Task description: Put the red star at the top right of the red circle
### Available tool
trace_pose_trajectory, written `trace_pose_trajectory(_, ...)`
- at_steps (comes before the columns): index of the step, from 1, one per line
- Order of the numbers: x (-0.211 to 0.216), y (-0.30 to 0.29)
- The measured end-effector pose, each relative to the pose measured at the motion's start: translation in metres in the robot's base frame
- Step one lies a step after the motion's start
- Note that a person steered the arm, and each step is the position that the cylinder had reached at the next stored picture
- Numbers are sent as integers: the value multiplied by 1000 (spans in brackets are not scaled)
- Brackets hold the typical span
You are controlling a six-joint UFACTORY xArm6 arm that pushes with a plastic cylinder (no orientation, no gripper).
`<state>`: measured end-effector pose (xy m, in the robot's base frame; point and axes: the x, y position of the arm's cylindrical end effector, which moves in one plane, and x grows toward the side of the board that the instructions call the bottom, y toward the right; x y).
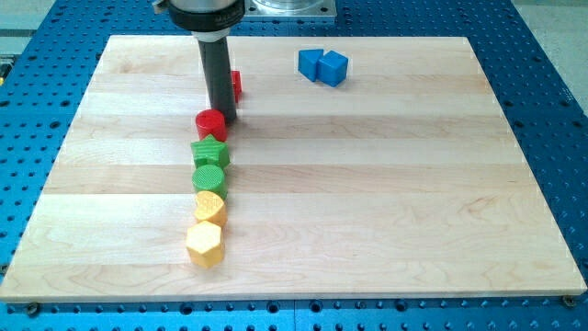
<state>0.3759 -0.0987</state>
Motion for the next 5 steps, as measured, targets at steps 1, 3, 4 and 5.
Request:
trace_pose_trajectory(1, -11, 5)
trace_pose_trajectory(3, -81, -34)
trace_pose_trajectory(4, -93, 13)
trace_pose_trajectory(5, -92, 27)
